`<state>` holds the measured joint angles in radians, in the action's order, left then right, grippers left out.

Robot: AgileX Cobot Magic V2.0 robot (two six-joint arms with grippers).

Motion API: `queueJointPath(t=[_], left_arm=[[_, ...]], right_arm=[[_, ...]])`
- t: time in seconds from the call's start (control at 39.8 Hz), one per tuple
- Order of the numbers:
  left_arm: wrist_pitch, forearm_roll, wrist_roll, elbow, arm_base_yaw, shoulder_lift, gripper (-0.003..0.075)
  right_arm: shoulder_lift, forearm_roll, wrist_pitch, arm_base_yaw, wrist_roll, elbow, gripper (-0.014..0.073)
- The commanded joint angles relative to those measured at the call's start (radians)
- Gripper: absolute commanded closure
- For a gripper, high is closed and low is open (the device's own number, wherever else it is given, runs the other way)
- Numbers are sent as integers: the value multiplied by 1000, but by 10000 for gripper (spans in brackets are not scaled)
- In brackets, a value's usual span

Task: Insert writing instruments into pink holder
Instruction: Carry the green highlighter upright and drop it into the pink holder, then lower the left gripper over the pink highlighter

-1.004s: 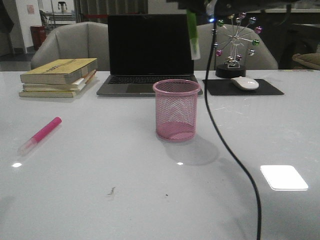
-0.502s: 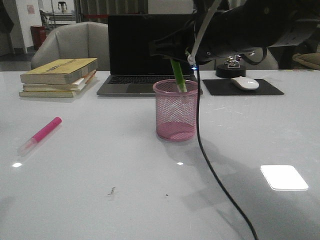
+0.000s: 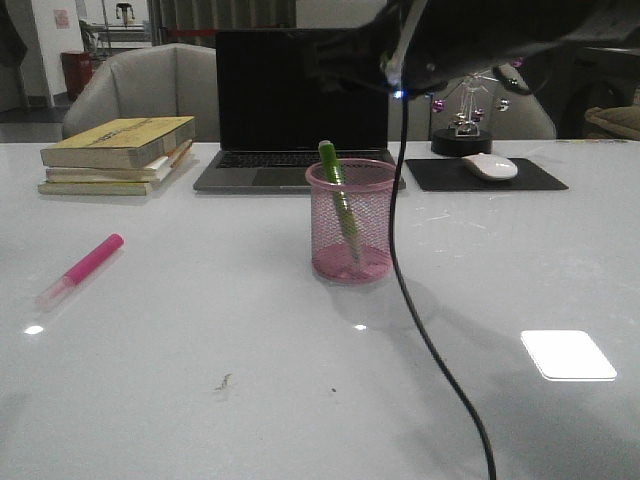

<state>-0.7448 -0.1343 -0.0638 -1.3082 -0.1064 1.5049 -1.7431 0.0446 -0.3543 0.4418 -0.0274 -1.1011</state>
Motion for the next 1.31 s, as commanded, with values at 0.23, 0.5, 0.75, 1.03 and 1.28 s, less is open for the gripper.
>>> queueJointPath(t=[0.23, 0.5, 0.75, 1.03, 1.28], left_arm=[[48, -12, 8, -35, -7, -37, 318], [0, -12, 8, -40, -7, -37, 318], [-9, -10, 6, -40, -7, -37, 318], [-9, -10, -2, -40, -10, -37, 318], [-9, -10, -50, -57, -76, -31, 318]], right_arm=[[351, -17, 259, -133, 13, -19, 134], [578, -50, 594, -285, 13, 65, 134], [815, -55, 767, -360, 13, 194, 134], [1019, -73, 952, -391, 4, 365, 134], [1079, -72, 961, -391, -9, 392, 134]])
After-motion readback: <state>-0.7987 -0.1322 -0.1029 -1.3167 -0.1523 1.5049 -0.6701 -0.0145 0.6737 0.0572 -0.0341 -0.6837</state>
